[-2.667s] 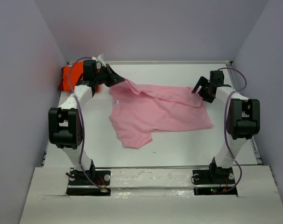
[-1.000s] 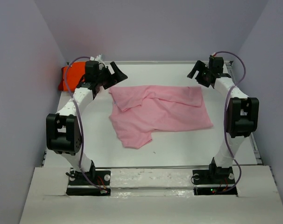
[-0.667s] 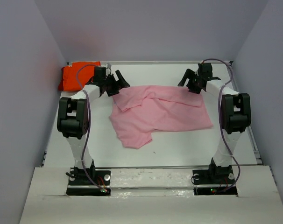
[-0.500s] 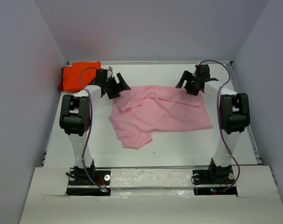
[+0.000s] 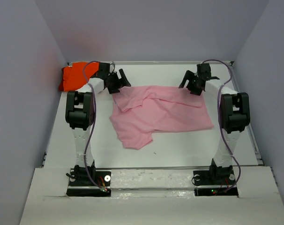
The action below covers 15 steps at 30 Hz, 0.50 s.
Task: Fold and stack the t-shirts
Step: Fold the flattened tshirt in 1/3 of the way
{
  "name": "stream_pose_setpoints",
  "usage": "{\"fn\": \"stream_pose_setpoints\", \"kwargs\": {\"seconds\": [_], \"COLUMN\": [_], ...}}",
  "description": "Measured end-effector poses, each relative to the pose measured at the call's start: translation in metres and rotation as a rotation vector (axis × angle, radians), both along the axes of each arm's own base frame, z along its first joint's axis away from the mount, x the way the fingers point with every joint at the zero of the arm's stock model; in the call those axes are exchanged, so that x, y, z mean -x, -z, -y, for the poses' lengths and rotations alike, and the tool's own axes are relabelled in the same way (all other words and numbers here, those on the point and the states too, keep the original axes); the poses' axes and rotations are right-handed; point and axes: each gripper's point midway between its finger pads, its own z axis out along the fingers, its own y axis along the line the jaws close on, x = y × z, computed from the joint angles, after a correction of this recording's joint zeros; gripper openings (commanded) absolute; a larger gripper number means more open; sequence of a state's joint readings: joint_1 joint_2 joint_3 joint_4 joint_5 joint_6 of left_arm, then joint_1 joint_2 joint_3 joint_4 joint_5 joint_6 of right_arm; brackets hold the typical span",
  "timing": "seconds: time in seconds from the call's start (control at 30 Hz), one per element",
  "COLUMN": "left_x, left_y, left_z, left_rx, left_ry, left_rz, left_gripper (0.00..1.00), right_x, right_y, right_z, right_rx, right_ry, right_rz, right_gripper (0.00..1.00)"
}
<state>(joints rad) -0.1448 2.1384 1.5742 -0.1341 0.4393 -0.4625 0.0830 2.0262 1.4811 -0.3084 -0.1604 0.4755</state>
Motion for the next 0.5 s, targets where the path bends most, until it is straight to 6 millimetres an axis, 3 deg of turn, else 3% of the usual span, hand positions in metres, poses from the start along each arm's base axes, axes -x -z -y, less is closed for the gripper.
{"fn": "stream_pose_setpoints", "kwargs": {"seconds": [0.2,0.4,0.5], "left_x": [-0.023,-0.039,-0.036], "left_y": [-0.011,-0.012,-0.006], "left_z": [-0.003,-0.005,-0.005], "left_rx": [-0.039,-0.066,-0.074], "left_ry": [-0.004,-0.005,0.0], "left_rz": [0.028,0.039,0.021], "left_gripper": [0.99,0.99,0.99], "right_x": [-0.023,-0.023,-0.027], "right_y": [-0.004,0.02,0.016], "right_z": [0.006,0.014,0.016], "right_rx": [0.007,0.011,0.01], "right_ry": [0.019,0.034,0.039], "right_rz": [0.024,-0.034,-0.027], "right_gripper": [0.9,0.9,0.9]}}
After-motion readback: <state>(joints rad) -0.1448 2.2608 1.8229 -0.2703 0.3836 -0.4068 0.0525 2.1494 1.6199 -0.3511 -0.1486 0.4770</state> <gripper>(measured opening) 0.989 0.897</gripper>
